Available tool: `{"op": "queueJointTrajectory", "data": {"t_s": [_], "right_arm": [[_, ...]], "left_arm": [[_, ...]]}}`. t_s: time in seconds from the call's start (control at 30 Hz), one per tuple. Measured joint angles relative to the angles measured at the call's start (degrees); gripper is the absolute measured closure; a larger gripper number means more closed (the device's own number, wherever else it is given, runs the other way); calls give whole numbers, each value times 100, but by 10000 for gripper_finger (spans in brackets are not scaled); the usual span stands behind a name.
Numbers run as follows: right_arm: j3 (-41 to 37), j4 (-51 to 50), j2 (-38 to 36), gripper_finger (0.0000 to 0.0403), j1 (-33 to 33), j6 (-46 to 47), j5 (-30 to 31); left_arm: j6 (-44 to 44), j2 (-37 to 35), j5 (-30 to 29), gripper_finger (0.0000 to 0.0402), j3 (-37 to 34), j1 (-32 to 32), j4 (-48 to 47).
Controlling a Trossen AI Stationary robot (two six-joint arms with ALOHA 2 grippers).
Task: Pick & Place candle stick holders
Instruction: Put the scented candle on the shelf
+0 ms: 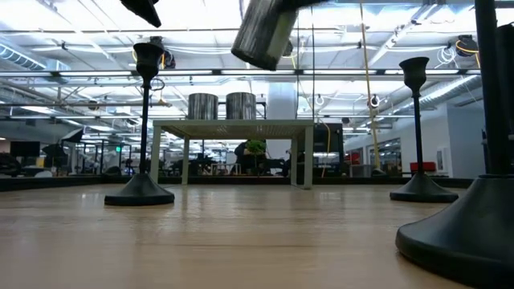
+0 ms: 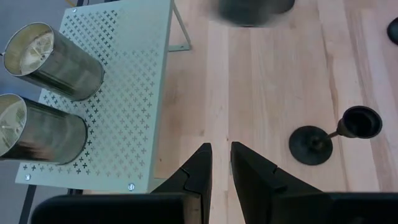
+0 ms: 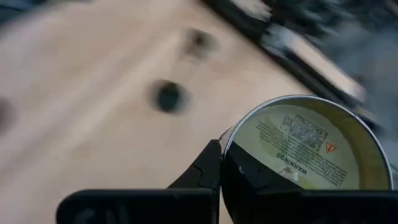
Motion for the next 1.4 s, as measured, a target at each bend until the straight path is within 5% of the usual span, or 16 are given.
{"op": "queueJointTrajectory", "data": {"t_s": [0.27, 0.47, 1.4], "right_arm": [[-3, 85, 17, 402, -1956, 287, -452], [-12, 269, 277, 403, -2801, 412, -994], [-3, 485, 811, 395, -3274, 664, -735]], "left_arm": [[1, 0, 0, 334, 0, 2, -2], [208, 1, 0, 334, 0, 0, 2], [235, 4, 2, 334, 0, 0, 3]]}}
